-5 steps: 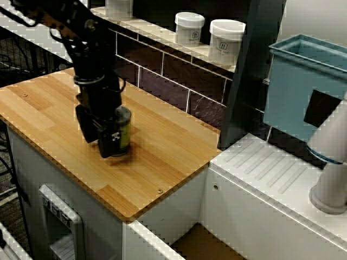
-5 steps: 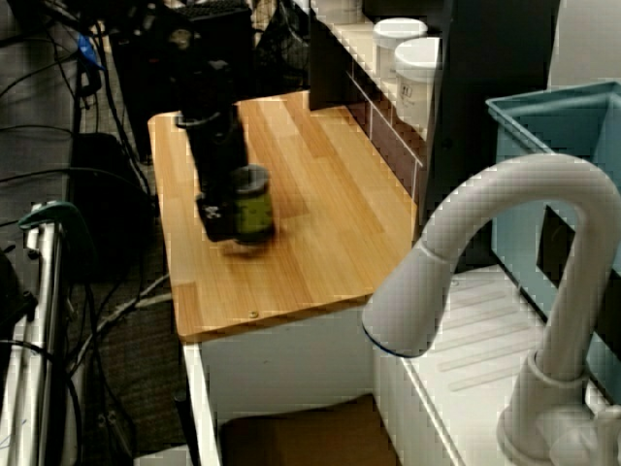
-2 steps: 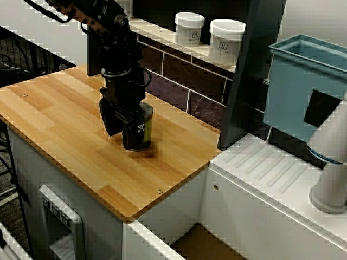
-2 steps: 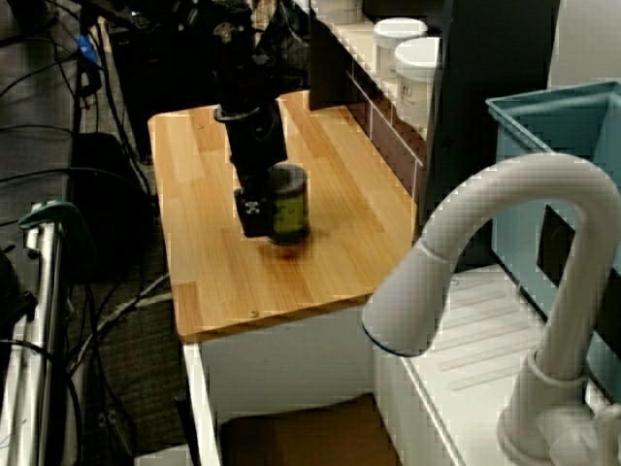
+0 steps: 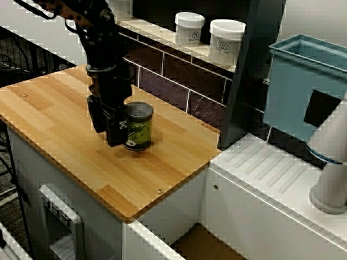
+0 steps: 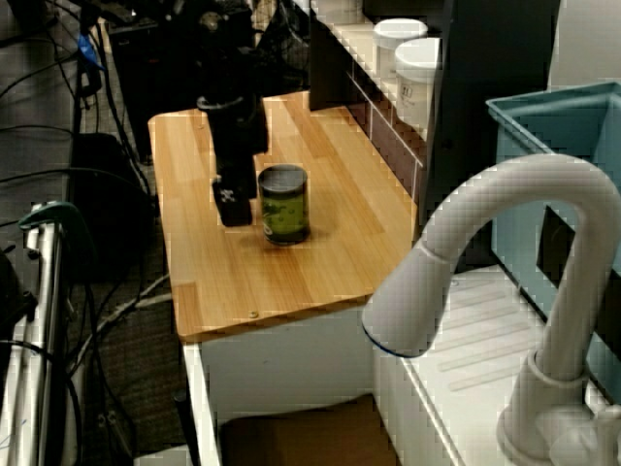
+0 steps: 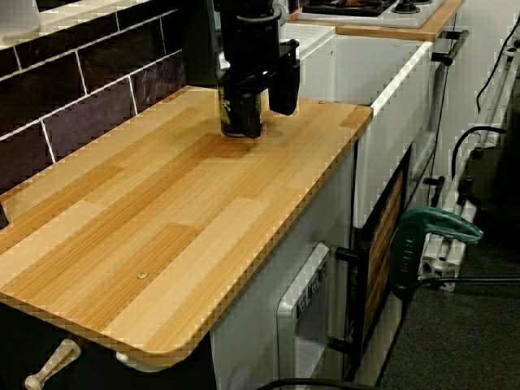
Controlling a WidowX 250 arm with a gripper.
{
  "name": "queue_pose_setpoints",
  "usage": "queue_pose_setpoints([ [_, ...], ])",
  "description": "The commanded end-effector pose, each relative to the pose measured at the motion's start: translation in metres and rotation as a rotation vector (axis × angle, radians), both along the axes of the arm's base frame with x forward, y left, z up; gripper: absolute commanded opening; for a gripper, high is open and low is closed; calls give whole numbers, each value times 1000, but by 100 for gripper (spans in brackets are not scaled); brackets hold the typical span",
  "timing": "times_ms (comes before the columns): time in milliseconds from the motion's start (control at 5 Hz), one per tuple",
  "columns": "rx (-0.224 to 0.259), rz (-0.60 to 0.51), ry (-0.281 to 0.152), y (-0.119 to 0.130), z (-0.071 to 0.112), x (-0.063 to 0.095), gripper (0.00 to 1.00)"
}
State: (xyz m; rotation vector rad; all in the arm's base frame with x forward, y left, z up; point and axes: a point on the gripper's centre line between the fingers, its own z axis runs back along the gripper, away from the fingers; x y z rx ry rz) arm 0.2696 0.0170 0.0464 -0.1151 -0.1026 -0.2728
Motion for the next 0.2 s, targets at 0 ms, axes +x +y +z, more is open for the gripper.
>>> queue_pose_setpoints([
  [0,20,-469,-16,14,18,-4,100],
])
